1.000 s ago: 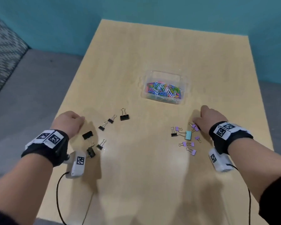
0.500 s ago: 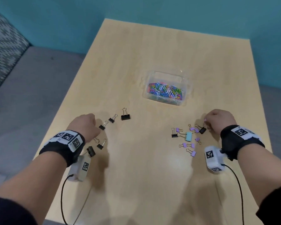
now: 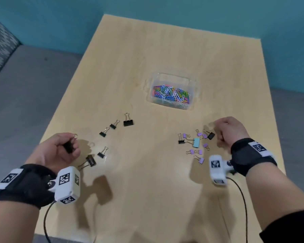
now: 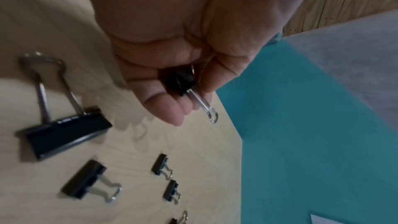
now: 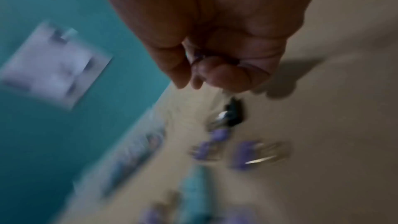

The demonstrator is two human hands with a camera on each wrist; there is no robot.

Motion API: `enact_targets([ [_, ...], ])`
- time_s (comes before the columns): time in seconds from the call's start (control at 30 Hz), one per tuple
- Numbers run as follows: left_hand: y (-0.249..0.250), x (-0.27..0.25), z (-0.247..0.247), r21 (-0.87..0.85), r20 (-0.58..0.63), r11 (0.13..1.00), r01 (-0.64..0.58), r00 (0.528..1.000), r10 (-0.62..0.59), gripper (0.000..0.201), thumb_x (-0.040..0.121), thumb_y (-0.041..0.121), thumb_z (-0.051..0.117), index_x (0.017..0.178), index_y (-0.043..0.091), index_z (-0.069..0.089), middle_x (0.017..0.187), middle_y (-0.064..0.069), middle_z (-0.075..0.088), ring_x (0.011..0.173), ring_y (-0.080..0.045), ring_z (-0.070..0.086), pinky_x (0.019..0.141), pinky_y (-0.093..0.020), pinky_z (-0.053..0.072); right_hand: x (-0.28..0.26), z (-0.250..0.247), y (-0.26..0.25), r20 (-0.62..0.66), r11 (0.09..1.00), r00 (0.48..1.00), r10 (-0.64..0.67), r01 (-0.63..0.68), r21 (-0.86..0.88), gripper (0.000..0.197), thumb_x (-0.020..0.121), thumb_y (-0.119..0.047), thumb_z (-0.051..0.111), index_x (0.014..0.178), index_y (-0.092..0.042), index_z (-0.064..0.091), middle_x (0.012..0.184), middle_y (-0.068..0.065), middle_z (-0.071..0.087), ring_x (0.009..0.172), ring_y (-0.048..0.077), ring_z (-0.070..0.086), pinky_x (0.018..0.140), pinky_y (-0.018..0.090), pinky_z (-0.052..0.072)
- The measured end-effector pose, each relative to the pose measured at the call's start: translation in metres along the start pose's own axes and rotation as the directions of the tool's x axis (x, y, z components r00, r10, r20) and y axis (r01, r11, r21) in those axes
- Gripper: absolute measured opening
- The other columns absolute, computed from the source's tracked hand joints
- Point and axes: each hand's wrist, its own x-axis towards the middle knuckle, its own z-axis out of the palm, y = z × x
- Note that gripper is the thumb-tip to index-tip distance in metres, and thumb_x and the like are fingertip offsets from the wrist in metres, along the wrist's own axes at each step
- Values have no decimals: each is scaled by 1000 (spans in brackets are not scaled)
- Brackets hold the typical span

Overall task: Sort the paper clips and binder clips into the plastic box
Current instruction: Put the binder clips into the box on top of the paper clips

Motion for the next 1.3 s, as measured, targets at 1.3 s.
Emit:
enact_targets([
  [1.3,-38,-46,21,-160,125,985,56,991,-36,14,69,17,69,82,14,66,82,-5,60,60,-13,50,43,-17,38,-2,-32,34,239,799,961,136,-249,548,4,91,-11,59,93,-8,57,81,6,52,58,14,53,50,19,48],
])
